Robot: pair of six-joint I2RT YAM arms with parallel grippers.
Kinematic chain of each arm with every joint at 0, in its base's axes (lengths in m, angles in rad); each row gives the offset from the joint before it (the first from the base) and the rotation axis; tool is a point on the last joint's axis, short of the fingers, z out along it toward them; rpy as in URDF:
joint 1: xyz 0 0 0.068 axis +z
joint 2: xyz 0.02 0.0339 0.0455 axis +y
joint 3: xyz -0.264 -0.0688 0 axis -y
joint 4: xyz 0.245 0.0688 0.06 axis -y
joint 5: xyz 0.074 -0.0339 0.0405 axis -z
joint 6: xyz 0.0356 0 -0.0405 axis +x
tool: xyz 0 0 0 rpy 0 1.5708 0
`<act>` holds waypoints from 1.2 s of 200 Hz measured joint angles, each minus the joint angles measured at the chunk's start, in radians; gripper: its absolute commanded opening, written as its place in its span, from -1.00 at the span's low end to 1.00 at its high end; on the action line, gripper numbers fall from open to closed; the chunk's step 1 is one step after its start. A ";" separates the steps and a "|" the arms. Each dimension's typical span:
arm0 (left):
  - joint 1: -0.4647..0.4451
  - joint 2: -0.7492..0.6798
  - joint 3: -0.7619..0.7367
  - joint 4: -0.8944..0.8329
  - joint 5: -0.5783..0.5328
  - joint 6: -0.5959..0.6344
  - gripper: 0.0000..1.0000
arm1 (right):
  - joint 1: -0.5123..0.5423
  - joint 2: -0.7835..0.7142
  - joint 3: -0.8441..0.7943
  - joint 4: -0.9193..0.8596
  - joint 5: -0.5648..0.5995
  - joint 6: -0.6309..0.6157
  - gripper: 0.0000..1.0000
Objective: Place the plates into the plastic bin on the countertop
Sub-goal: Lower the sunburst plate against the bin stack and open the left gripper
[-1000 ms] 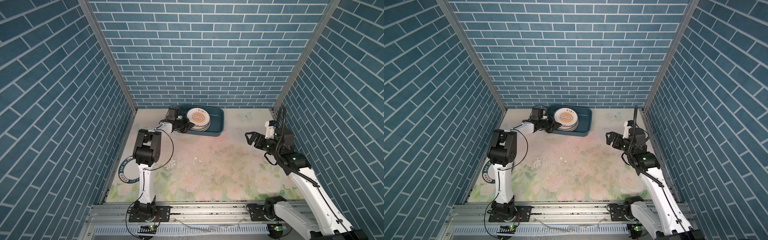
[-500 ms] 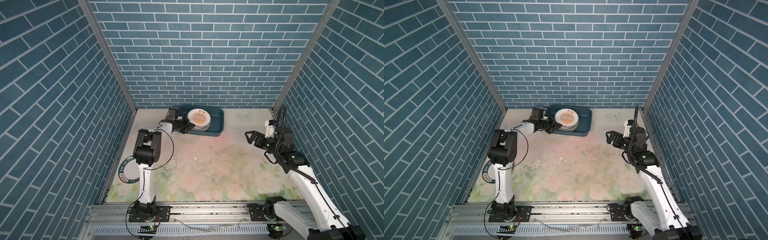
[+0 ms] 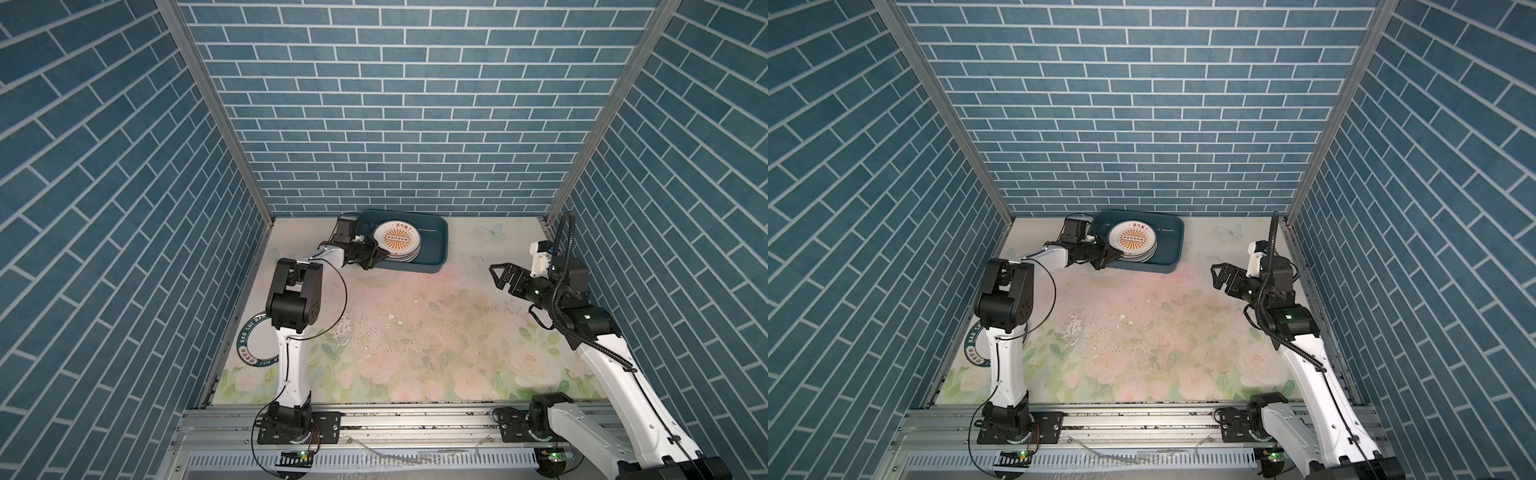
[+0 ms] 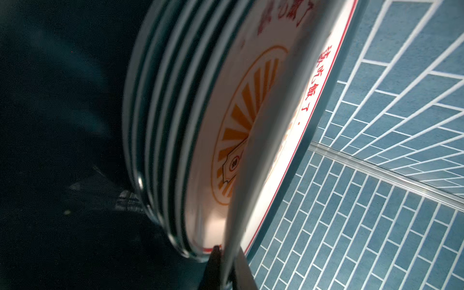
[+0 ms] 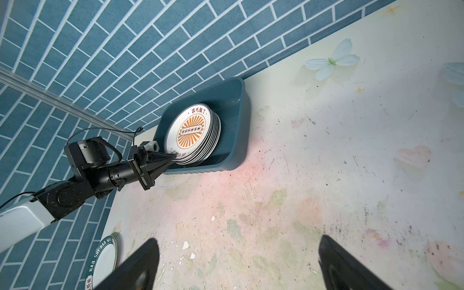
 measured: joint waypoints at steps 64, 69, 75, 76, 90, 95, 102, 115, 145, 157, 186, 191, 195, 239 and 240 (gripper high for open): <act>0.005 -0.009 -0.004 0.003 0.005 0.019 -0.44 | 0.000 0.000 0.000 0.004 -0.008 0.000 0.97; 0.005 -0.011 -0.004 0.003 0.005 0.020 -0.39 | 0.000 0.000 0.000 0.004 -0.009 0.000 0.97; 0.005 -0.011 -0.002 0.003 0.005 0.023 -0.36 | 0.000 0.000 0.000 0.005 -0.010 0.000 0.97; 0.005 -0.012 -0.002 0.003 0.006 0.024 -0.36 | 0.000 0.000 0.000 0.006 -0.010 0.000 0.97; 0.005 -0.012 0.008 -0.002 0.007 0.032 -0.26 | 0.000 0.000 0.000 0.009 -0.013 0.000 0.97; 0.005 -0.012 0.012 -0.006 0.007 0.033 -0.21 | 0.000 0.000 0.000 0.011 -0.013 0.000 0.97; 0.005 -0.012 0.018 -0.012 0.007 0.039 -0.13 | 0.000 0.000 0.000 0.011 -0.014 0.000 0.97; 0.005 -0.012 0.031 -0.025 0.007 0.047 0.04 | 0.000 0.001 0.000 0.013 -0.015 0.000 0.97; 0.005 -0.005 0.084 -0.091 0.004 0.082 0.27 | 0.000 0.005 0.000 0.018 -0.016 0.000 0.97; 0.005 0.003 0.113 -0.128 0.001 0.103 0.31 | 0.000 0.008 0.000 0.018 -0.016 0.000 0.97; 0.005 0.026 0.204 -0.263 -0.024 0.177 0.40 | -0.001 0.018 0.000 0.018 -0.016 0.000 0.97; 0.005 0.029 0.219 -0.287 -0.030 0.193 0.40 | -0.001 0.019 0.000 0.018 -0.016 0.000 0.97; 0.005 0.031 0.230 -0.307 -0.035 0.203 0.41 | -0.002 0.019 0.000 0.018 -0.016 0.000 0.97; 0.005 0.057 0.336 -0.483 -0.085 0.323 0.45 | -0.002 0.031 0.000 0.022 -0.016 0.000 0.97; 0.005 0.057 0.337 -0.485 -0.086 0.324 0.45 | -0.002 0.031 0.000 0.022 -0.016 0.000 0.97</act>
